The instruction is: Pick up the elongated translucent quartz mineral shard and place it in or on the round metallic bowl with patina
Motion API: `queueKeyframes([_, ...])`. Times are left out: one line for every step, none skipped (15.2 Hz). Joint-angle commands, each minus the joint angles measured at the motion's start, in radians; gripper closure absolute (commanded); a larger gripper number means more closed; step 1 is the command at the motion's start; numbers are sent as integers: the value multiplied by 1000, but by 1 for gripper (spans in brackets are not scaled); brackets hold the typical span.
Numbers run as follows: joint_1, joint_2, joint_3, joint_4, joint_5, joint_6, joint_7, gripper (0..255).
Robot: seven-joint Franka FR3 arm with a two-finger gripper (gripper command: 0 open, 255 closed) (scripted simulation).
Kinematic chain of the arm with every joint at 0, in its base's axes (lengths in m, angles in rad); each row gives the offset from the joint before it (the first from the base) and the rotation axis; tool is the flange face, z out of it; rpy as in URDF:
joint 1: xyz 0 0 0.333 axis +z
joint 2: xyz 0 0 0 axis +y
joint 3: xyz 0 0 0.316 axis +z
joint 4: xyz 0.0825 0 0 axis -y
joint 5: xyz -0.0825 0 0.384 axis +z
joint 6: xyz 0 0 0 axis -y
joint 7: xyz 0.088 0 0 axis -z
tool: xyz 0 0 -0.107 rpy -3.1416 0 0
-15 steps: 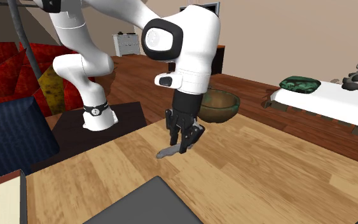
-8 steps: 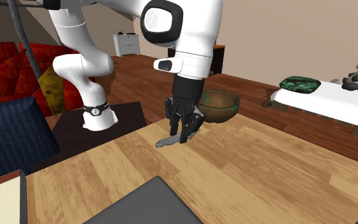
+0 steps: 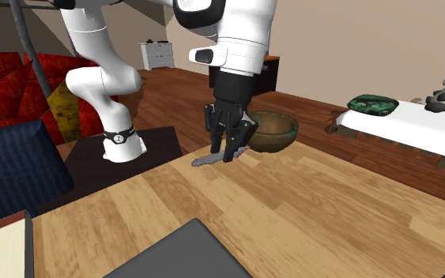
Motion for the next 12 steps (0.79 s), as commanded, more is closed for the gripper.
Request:
queueKeyframes([-1, -10, 3, 14, 9, -21, -8, 255])
queueKeyframes([-1, -13, 4, 23, 12, -33, -12, 255])
queueKeyframes([-1, -17, 5, 33, 15, -44, -16, 255])
queueKeyframes([-1, -20, 6, 43, 18, -56, -20, 255])
queueKeyframes([-1, -23, 7, 53, 21, -68, -24, 255])
queueKeyframes([-1, -25, 8, 63, 24, -79, -28, 255])
queueKeyframes([0, -28, 9, 74, 26, -91, -31, 255])
queueKeyframes([0, -30, 10, 84, 29, -103, -35, 255])
queueKeyframes([1, -32, 11, 96, 31, -115, -38, 255])
queueKeyframes([2, -33, 12, 107, 33, -128, -42, 255])
queueKeyframes([2, -35, 12, 119, 34, -140, -45, 255])
queueKeyframes([3, -35, 13, 124, 35, -145, -46, 255])
